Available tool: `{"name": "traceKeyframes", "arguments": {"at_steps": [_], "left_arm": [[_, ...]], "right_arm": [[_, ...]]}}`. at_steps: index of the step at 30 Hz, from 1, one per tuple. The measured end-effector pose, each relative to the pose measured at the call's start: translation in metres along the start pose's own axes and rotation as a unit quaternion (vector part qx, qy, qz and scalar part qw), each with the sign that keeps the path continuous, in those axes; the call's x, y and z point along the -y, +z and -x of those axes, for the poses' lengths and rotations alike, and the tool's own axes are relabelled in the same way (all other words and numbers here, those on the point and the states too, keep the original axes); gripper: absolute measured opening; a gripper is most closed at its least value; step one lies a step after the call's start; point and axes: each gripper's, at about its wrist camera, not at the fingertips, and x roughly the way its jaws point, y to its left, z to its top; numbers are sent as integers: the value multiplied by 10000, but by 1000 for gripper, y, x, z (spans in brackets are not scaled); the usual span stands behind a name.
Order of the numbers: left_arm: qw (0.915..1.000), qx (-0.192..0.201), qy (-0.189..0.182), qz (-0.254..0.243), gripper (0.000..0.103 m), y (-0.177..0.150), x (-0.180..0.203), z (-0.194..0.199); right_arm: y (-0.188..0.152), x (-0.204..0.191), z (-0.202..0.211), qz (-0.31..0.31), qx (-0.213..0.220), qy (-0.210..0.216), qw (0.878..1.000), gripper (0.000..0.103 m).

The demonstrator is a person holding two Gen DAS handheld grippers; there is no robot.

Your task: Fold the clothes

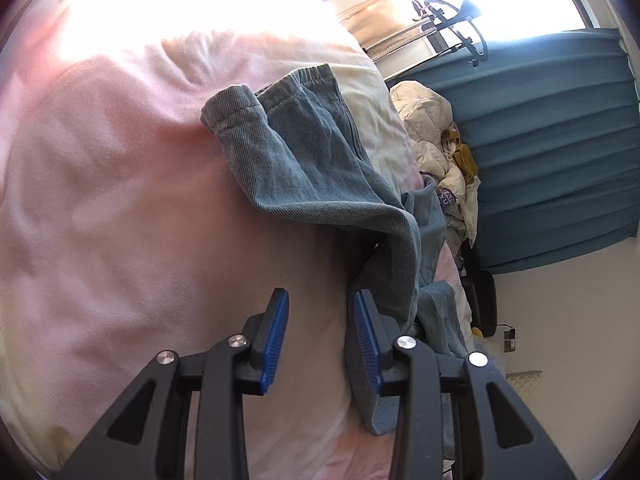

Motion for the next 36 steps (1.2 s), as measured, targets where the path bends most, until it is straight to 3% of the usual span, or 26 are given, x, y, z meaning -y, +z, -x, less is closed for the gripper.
{"name": "traceKeyframes", "arguments": {"at_steps": [9,11,14,20,23,27,30,31,36], "left_arm": [[9998,-172,-51,30,35,-2,4,-6],[9997,-216,41,47,35,-3,4,-8],[9994,-270,191,72,35,-3,4,-12],[9986,-338,416,50,35,-5,4,-18],[9982,-330,493,61,35,-5,3,-18],[9979,-346,550,55,35,-5,2,-18],[9979,-343,550,47,35,-5,1,-20],[9980,-325,546,43,35,-4,1,-21],[9959,-388,808,98,35,1,-7,-40]], "right_arm": [[102,-29,77,788,1029,-359,9909,29],[123,-24,76,964,1279,-645,9850,29],[134,17,66,1026,1134,-1129,9818,29],[102,119,28,534,574,-1763,9812,29],[92,143,29,342,514,-1642,9845,29],[81,132,46,762,452,-1888,9780,30],[71,116,67,1176,411,-2003,9718,44],[67,110,73,1320,394,-2008,9699,49],[39,71,96,1852,238,-1782,9661,53]]}}
